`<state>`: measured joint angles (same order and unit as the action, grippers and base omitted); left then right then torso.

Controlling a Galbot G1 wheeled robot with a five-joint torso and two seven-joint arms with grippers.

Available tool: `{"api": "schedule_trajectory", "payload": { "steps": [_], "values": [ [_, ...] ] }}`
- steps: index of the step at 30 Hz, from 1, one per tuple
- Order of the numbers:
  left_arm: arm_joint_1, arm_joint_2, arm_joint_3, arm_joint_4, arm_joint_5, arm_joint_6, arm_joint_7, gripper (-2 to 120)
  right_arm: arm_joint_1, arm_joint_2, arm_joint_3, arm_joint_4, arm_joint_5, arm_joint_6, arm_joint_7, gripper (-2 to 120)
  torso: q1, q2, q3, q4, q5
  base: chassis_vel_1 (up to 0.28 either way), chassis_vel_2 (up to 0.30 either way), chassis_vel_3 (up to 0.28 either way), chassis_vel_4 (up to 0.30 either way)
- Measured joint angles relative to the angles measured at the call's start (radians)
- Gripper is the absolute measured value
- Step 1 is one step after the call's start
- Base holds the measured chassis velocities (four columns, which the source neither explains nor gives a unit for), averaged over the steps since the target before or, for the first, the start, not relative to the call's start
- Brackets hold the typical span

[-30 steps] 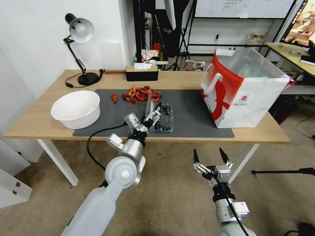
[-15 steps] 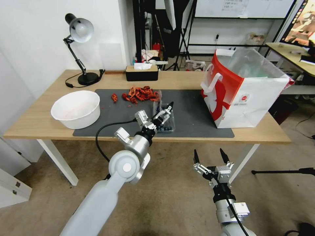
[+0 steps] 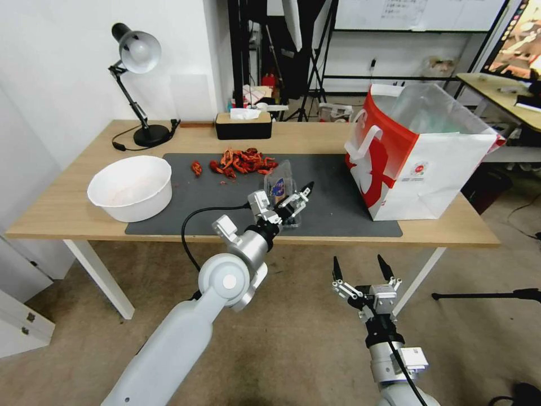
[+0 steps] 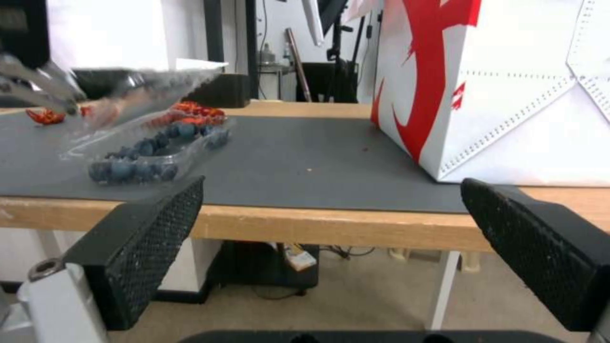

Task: Close the takeout container lid, then place the container into the takeout bag.

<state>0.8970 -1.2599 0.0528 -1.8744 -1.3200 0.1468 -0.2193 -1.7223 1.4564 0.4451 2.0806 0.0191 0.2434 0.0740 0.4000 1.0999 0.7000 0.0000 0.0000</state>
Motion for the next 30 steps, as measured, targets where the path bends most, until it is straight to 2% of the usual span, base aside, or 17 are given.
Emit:
{"api": "schedule_trajectory", "payload": {
  "steps": [2, 3, 7, 10, 11, 13, 14, 17, 18, 22, 23, 25, 26, 30],
  "values": [
    [-0.008, 0.0, 0.003, 0.011, -0.007, 0.023, -0.026, 79, 0.0, 0.0, 0.003, 0.006, 0.007, 0.001, -0.004, 100, 0.0, 0.0, 0.0, 0.0, 0.0, 0.0, 0.0, 0.0, 0.0],
    [-0.008, 0.0, 0.003, 0.011, -0.007, 0.023, -0.026, 79, 0.0, 0.0, 0.003, 0.006, 0.007, 0.001, -0.004, 100, 0.0, 0.0, 0.0, 0.0, 0.0, 0.0, 0.0, 0.0, 0.0],
    [-0.011, 0.0, 0.007, 0.017, -0.005, 0.044, -0.047, 66, 0.011, -0.007, 0.014, 0.02, 0.033, 0.001, -0.014, 100, 0.0, 0.0, 0.0, -0.0001, 0.0, 0.0, 0.0, 0.0, 0.0],
    [-0.009, 0.003, 0.01, 0.018, 0.004, 0.049, -0.054, 52, 0.044, -0.032, 0.026, 0.04, 0.101, -0.022, -0.024, 100, 0.0, 0.0, 0.0, 0.0, 0.0, 0.0, 0.0, 0.0, 0.0],
    [-0.009, 0.003, 0.01, 0.018, 0.004, 0.049, -0.054, 52, 0.044, -0.032, 0.026, 0.04, 0.101, -0.022, -0.024, 100, 0.0, 0.0, 0.0, 0.0, 0.0, 0.0, 0.0, 0.0, 0.0],
    [-0.007, 0.006, 0.011, 0.021, 0.013, 0.052, -0.058, 42, 0.086, -0.056, 0.05, 0.057, 0.186, -0.051, -0.036, 100, 0.0, 0.0, 0.0, 0.0001, 0.0001, 0.0, 0.0, 0.0, 0.0],
    [-0.007, 0.006, 0.011, 0.021, 0.013, 0.052, -0.058, 42, 0.086, -0.056, 0.05, 0.057, 0.186, -0.051, -0.036, 100, 0.0, 0.0, 0.0, 0.0001, 0.0001, 0.0, 0.0, 0.0, 0.0],
    [-0.006, 0.007, 0.011, 0.024, 0.018, 0.053, -0.064, 27, 0.157, -0.101, 0.1, 0.095, 0.387, -0.119, -0.044, 100, 0.0, 0.0, 0.0, 0.0, 0.0002, 0.0, 0.0, 0.0, 0.0],
    [-0.006, 0.007, 0.011, 0.024, 0.018, 0.053, -0.064, 27, 0.157, -0.101, 0.1, 0.095, 0.387, -0.119, -0.044, 100, 0.0, 0.0, 0.0, 0.0, 0.0002, 0.0, 0.0, 0.0, 0.0],
    [-0.006, 0.01, 0.009, 0.028, 0.019, 0.053, -0.067, 11, 0.23, -0.163, 0.135, 0.145, 0.688, -0.23, -0.004, 100, 0.0, 0.0, 0.0, 0.0, 0.0001, 0.0, 0.0, 0.0, 0.0],
    [-0.006, 0.01, 0.009, 0.028, 0.019, 0.053, -0.067, 11, 0.23, -0.163, 0.135, 0.145, 0.688, -0.23, -0.004, 100, 0.0, 0.0, 0.0, 0.0, 0.0001, 0.0, 0.0, 0.0, 0.0],
    [-0.005, 0.013, 0.006, 0.032, 0.02, 0.053, -0.067, 0, 0.287, -0.206, 0.137, 0.157, 0.897, -0.315, 0.049, 100, 0.0, 0.0, 0.0, 0.0, 0.0001, 0.0, 0.0, 0.0, 0.0],
    [-0.005, 0.013, 0.006, 0.032, 0.02, 0.053, -0.067, 0, 0.287, -0.206, 0.137, 0.157, 0.897, -0.315, 0.049, 100, 0.0, 0.0, 0.0, 0.0, 0.0001, 0.0, 0.0, 0.0, 0.0],
    [-0.005, 0.014, 0.005, 0.035, 0.02, 0.051, -0.069, 0, 0.42, -0.269, 0.095, 0.096, 1.087, -0.427, 0.13, 100, 0.0, 0.0, 0.0, 0.0, 0.0, 0.0, 0.0, 0.0, 0.0]
  ]
}}
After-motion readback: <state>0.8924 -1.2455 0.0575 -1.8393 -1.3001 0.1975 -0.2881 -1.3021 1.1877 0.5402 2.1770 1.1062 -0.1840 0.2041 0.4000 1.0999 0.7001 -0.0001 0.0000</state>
